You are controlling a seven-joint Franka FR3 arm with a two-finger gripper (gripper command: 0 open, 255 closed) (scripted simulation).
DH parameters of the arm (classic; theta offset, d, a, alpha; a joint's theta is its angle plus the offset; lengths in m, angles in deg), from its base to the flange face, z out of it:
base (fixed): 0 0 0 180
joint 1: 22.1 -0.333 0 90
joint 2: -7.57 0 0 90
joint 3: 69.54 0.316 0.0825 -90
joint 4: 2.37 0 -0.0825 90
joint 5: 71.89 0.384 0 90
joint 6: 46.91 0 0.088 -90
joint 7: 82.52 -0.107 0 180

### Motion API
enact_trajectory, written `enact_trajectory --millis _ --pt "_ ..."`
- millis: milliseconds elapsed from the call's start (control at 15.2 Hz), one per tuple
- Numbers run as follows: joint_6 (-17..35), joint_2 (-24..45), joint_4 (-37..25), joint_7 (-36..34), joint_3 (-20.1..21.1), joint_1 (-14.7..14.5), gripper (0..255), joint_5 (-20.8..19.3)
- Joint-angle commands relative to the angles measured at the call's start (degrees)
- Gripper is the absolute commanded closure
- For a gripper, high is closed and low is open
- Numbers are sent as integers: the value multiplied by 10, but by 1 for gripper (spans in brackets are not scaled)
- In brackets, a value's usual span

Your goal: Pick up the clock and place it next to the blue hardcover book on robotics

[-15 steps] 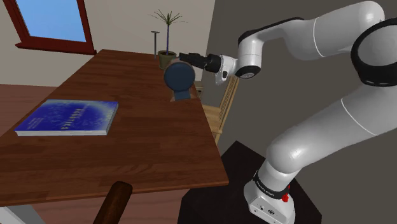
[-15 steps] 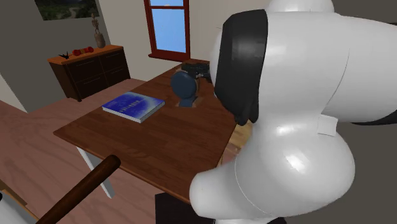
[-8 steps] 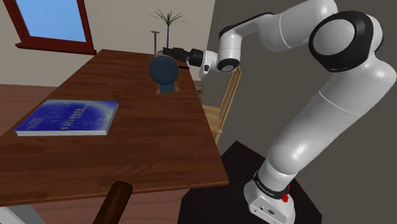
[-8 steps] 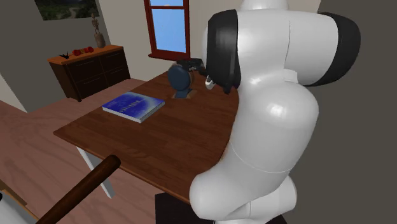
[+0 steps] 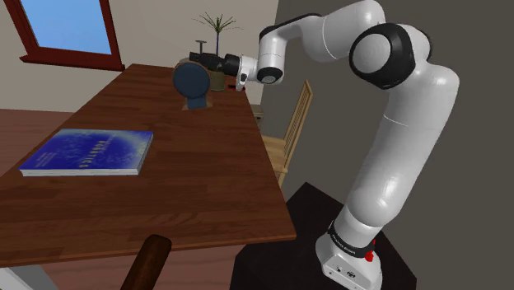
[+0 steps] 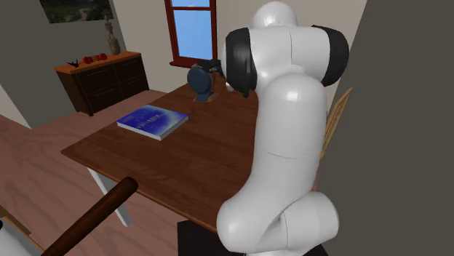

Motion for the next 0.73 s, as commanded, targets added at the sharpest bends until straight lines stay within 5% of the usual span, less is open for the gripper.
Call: enact_trajectory --millis 0,528,660 --pt "7 46 -58 -11 3 -3 255 4" --pt "55 234 -328 -87 8 -20 255 1" --pt "56 248 -343 -88 8 -20 255 2"
